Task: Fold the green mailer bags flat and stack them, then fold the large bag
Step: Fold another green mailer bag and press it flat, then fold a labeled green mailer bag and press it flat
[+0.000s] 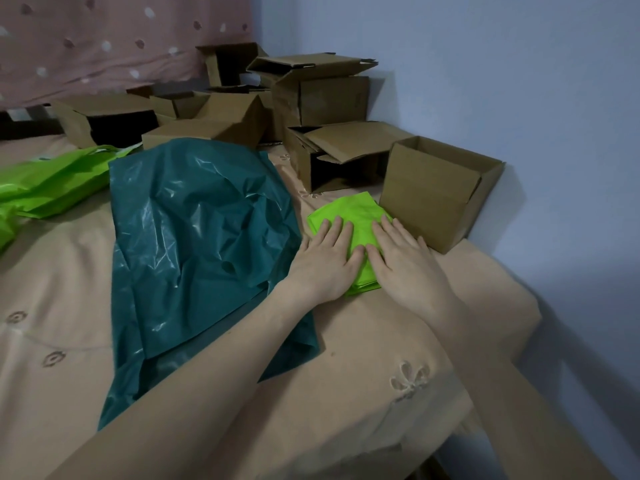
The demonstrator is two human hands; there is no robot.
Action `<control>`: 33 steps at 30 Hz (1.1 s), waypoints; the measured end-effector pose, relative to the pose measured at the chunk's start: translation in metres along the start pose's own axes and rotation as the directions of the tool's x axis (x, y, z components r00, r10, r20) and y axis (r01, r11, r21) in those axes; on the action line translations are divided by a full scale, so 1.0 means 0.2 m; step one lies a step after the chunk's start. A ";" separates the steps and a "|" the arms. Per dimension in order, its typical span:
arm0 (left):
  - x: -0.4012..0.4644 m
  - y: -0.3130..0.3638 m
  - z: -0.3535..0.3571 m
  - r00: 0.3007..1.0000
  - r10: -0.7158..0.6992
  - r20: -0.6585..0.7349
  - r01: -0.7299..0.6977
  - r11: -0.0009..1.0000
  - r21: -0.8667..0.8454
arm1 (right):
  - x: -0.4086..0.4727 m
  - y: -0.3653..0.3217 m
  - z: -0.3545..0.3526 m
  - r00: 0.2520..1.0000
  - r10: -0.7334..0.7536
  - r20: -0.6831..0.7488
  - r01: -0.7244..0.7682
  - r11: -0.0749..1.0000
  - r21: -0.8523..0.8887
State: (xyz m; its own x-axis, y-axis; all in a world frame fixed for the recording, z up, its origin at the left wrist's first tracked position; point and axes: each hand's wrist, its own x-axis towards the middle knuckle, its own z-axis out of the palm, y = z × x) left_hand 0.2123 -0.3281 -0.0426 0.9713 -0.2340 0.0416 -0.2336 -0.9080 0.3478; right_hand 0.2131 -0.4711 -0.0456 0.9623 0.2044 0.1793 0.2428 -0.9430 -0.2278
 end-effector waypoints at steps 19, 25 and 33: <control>-0.28 -0.05 -0.29 0.963 -0.007 -0.268 0.010 1.000 0.009 | -0.12 -0.22 -0.29 0.988 -0.009 -0.152 0.046 0.969 0.242; -0.47 -0.23 -0.48 0.928 -0.034 -0.372 0.064 0.995 0.070 | -0.14 -0.41 -0.35 0.978 -0.079 -0.193 0.124 0.963 0.237; -0.75 -0.54 -0.66 0.862 -0.145 -0.486 0.192 0.980 0.047 | -0.15 -0.83 -0.36 0.940 -0.233 -0.248 0.290 0.931 0.222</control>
State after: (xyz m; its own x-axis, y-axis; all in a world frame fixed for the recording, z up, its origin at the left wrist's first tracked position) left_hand 0.0974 -0.1501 0.0369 0.8921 0.0993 0.4409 -0.0450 -0.9512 0.3052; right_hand 0.1361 -0.3404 0.0563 0.8176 0.3468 0.4596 0.5320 -0.7602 -0.3729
